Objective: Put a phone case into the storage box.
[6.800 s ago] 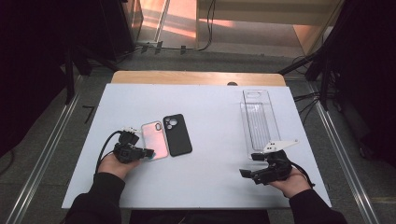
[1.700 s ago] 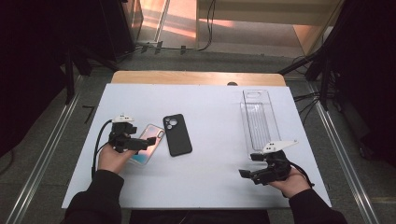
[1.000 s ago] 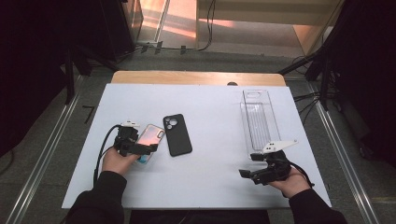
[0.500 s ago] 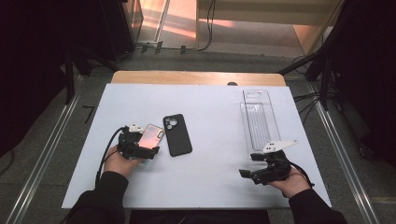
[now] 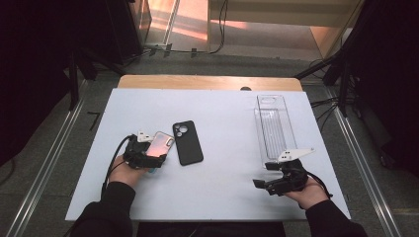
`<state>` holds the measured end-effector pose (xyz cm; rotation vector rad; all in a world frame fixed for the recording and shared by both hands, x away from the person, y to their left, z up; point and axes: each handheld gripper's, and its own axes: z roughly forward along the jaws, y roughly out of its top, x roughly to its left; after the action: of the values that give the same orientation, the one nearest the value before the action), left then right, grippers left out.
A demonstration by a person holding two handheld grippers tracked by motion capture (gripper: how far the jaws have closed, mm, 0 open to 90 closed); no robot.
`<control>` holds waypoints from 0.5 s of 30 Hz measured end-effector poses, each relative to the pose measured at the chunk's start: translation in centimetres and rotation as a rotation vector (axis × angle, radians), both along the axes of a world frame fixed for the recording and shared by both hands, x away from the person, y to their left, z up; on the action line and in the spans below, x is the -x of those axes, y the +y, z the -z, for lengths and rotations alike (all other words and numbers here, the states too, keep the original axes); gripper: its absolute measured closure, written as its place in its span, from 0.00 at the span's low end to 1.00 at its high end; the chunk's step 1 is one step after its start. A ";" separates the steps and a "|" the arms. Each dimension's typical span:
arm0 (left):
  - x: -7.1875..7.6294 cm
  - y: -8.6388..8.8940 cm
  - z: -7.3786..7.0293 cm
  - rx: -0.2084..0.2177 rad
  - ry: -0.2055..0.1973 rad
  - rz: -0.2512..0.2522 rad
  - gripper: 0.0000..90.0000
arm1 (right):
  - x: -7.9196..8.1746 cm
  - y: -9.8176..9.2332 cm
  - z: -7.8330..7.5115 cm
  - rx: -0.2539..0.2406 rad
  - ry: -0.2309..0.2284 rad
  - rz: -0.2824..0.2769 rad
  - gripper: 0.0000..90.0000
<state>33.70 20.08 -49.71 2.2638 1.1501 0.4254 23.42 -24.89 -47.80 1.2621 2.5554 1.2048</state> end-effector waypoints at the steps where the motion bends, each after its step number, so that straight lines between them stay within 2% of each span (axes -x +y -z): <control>1: 0.0 0.0 0.0 0.001 0.002 0.000 0.17 | 0.0 0.0 0.0 -0.002 0.001 0.000 0.15; 6: -0.2 0.4 -0.4 0.026 0.022 -0.002 0.18 | 0.0 0.0 0.0 -0.005 0.001 0.001 0.15; 9: -0.3 0.8 -0.9 0.060 0.020 -0.008 0.18 | 0.0 0.0 0.0 -0.004 0.002 -0.001 0.15; 15: -0.1 0.8 -1.9 0.090 0.019 0.008 0.18 | 0.0 0.0 0.0 -0.006 -0.001 -0.001 0.15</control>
<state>33.77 20.87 -47.76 2.1984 1.1462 0.3422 23.39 -24.88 -47.77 1.2610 2.5547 1.2134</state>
